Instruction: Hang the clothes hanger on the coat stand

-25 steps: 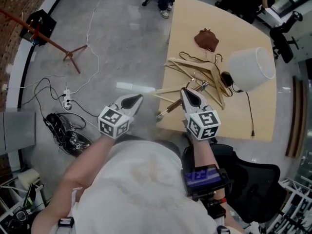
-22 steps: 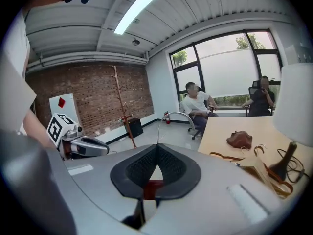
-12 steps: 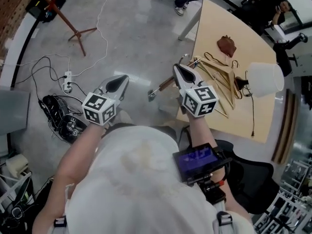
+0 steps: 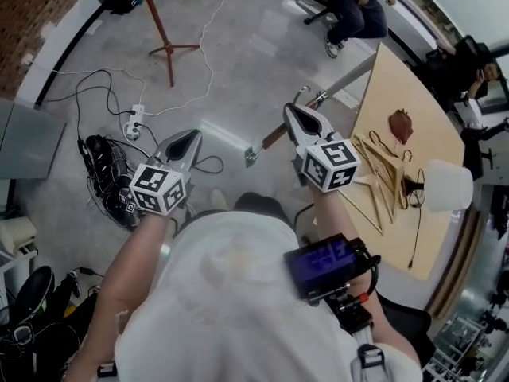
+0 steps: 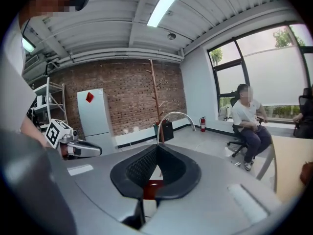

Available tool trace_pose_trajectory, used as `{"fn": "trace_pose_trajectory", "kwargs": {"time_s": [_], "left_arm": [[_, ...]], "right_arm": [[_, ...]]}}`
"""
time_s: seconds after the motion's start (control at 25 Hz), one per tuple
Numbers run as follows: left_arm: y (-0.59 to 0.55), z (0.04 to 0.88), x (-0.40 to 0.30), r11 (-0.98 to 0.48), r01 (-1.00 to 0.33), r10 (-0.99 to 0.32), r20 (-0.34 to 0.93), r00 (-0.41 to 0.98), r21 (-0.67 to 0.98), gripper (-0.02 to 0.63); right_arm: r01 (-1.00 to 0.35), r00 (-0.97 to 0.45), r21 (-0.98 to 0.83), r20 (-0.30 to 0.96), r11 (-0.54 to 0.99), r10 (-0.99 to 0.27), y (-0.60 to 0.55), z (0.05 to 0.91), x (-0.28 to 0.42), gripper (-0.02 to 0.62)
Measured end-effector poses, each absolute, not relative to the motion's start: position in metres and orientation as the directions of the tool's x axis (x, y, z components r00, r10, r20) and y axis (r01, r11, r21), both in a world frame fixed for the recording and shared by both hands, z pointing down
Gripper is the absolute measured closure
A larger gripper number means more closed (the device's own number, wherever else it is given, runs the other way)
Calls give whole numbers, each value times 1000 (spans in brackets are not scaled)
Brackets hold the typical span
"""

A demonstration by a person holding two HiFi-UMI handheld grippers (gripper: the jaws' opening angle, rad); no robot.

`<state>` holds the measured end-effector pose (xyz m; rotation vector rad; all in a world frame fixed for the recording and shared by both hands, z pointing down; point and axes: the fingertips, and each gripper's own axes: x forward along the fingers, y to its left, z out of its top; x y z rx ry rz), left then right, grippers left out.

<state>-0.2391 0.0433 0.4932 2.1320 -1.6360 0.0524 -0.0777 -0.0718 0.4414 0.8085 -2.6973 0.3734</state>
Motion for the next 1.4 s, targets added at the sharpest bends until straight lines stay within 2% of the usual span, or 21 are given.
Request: {"fn": "trace_pose_trajectory", "kwargs": {"time_s": [0.36, 0.56, 0.96, 1.4], "left_arm": [[48, 514, -325, -53, -943, -925, 339, 171, 330, 604], [10, 517, -365, 4, -955, -933, 346, 103, 296, 604], [-81, 483, -420, 41, -980, -949, 315, 23, 194, 604], [-149, 488, -501, 46, -973, -957, 290, 22, 226, 604]], "right_arm": [[-466, -854, -195, 356, 863, -380, -109, 464, -183, 578], [-387, -890, -215, 340, 897, -303, -151, 478, -233, 578], [-242, -939, -208, 298, 948, -175, -232, 460, -327, 578], [-192, -943, -188, 306, 963, -128, -282, 463, -421, 578]]}}
